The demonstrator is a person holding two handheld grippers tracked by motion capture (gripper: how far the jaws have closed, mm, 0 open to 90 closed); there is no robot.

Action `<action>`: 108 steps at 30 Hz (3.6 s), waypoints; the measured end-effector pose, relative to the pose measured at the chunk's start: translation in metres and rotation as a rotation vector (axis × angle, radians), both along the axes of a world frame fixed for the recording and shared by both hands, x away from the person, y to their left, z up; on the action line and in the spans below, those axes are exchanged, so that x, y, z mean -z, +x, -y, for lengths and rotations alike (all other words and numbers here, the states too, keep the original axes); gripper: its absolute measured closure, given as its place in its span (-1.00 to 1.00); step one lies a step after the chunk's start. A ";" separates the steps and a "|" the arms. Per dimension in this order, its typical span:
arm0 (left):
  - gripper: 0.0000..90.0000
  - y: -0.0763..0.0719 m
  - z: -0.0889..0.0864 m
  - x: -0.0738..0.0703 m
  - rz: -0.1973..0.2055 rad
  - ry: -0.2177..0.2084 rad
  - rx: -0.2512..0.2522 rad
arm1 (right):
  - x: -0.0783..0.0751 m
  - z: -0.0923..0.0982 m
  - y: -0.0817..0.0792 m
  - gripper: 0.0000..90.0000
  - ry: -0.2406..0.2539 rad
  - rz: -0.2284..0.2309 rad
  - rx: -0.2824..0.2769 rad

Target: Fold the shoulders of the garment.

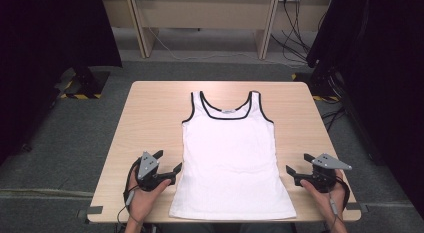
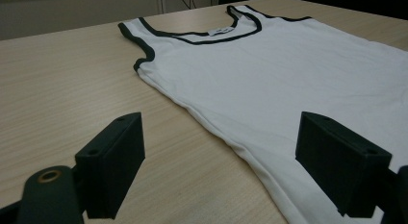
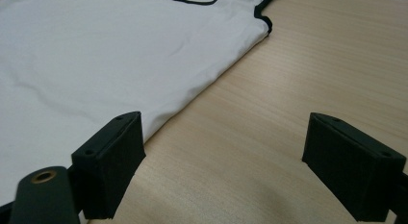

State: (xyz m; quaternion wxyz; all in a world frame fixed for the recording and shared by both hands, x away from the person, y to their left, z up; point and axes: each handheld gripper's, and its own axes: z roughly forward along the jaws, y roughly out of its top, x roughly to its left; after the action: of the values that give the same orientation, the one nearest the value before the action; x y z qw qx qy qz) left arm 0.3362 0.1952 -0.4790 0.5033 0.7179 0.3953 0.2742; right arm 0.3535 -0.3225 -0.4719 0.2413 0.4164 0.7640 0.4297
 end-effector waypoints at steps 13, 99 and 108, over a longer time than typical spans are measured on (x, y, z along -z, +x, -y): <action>-0.63 -0.001 0.001 0.000 0.004 0.010 -0.001 | -0.027 -0.025 0.052 -0.27 -0.021 -0.042 -0.047; -0.63 -0.002 0.002 0.000 0.010 0.019 0.001 | -0.017 -0.104 0.286 0.30 -0.100 -0.330 0.170; -0.63 -0.002 0.002 0.000 0.010 0.023 0.003 | -0.012 -0.105 0.287 0.33 -0.107 -0.339 0.173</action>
State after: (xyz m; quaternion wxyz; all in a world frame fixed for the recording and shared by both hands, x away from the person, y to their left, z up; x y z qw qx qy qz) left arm 0.3342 0.1929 -0.4789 0.4972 0.7229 0.3886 0.2815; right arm 0.6410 -0.2170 -0.4602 0.1669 0.5334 0.7770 0.2897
